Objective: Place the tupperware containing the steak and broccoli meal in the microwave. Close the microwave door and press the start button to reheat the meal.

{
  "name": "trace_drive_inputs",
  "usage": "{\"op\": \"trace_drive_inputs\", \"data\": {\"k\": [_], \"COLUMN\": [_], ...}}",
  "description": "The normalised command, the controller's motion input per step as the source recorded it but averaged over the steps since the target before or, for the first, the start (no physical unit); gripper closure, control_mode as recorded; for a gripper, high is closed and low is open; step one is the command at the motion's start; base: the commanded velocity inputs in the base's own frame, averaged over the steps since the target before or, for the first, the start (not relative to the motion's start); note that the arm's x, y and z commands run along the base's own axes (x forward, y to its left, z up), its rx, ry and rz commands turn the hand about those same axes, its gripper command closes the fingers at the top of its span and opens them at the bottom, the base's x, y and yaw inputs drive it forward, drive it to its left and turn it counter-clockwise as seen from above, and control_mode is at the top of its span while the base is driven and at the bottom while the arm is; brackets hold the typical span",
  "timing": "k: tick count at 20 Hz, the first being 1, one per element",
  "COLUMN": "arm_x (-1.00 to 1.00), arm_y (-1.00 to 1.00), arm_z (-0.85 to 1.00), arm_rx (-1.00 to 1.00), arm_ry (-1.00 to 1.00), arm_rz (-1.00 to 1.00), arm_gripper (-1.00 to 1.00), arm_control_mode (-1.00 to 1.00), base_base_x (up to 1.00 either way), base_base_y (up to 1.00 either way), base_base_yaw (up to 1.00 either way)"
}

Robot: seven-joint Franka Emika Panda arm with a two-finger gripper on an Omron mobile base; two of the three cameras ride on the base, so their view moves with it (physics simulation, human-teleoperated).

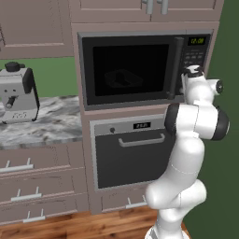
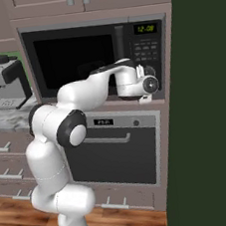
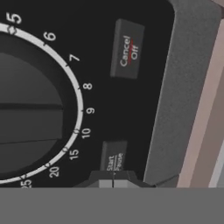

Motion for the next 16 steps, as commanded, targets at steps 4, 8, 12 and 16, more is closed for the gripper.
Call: {"op": "trace_drive_inputs", "data": {"k": [4,8,12,16], "arm_x": [0.11,0.09,0.15,0.25], "arm_y": [-0.14,-0.11,-0.12,-0.11], "arm_z": [-0.21,-0.31,-0.31,-0.25], "arm_rx": [0.00,0.00,0.00,0.00], "arm_ry": [-0.08,-0.22,-0.29,-0.27], "arm_rz": [0.00,0.00,0.00,0.00], "arm_gripper": [1.00,1.00,1.00,1.00], "arm_control_mode": [-1.00,-1.00,-1.00,-1.00], "base_base_x": [0.00,0.00,0.00,0.00], "base_base_y": [0.00,0.00,0.00,0.00], "base_base_yaw": [0.00,0.00,0.00,0.00]}}
